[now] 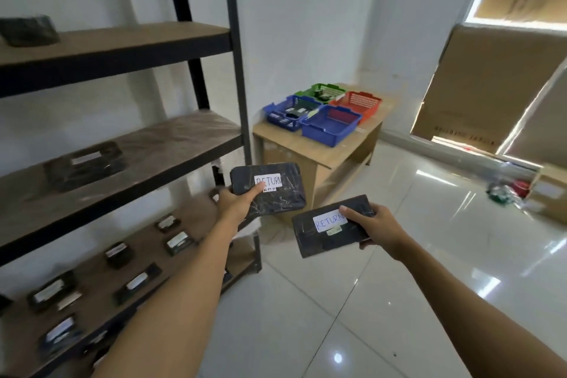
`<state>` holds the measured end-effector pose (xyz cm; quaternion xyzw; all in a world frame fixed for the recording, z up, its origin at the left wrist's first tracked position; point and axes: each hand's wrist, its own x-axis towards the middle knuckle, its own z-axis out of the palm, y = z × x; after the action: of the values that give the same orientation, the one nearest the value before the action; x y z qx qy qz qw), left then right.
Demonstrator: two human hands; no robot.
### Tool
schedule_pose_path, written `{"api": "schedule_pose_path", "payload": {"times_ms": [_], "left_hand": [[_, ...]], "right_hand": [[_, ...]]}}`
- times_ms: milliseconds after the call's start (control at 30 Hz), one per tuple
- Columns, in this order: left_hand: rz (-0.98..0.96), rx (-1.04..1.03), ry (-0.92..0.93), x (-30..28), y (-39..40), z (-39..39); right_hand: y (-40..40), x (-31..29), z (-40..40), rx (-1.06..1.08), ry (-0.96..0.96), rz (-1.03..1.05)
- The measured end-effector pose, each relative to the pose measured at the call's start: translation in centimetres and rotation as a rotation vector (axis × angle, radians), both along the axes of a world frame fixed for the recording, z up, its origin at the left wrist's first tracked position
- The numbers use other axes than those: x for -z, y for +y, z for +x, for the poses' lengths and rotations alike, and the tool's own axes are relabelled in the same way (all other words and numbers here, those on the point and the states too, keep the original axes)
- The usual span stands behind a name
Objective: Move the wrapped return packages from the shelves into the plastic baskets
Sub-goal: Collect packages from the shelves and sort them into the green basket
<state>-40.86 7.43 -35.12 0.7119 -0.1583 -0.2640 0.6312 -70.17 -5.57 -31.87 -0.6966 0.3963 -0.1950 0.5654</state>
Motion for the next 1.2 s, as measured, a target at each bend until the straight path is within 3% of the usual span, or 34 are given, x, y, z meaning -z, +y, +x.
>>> {"api": "schedule_pose_path", "payload": {"times_ms": [433, 800, 1200], "left_hand": [[-0.084, 0.033, -0.014, -1.3, -26.1, -6.9], [-0.063, -0.027, 0.049, -1.3, -51.8, -3.3], [-0.029, -0.132, -0.017, -0.2, -77.4, 1.8]], "right_hand": [[-27.3, -0.2, -6.5, 0.010, -0.002, -0.048], [-54.4, -1.6, -1.8, -0.012, 0.020, -0.042], [-83.2, -0.2, 6.4, -0.160, -0.054, -0.024]]}}
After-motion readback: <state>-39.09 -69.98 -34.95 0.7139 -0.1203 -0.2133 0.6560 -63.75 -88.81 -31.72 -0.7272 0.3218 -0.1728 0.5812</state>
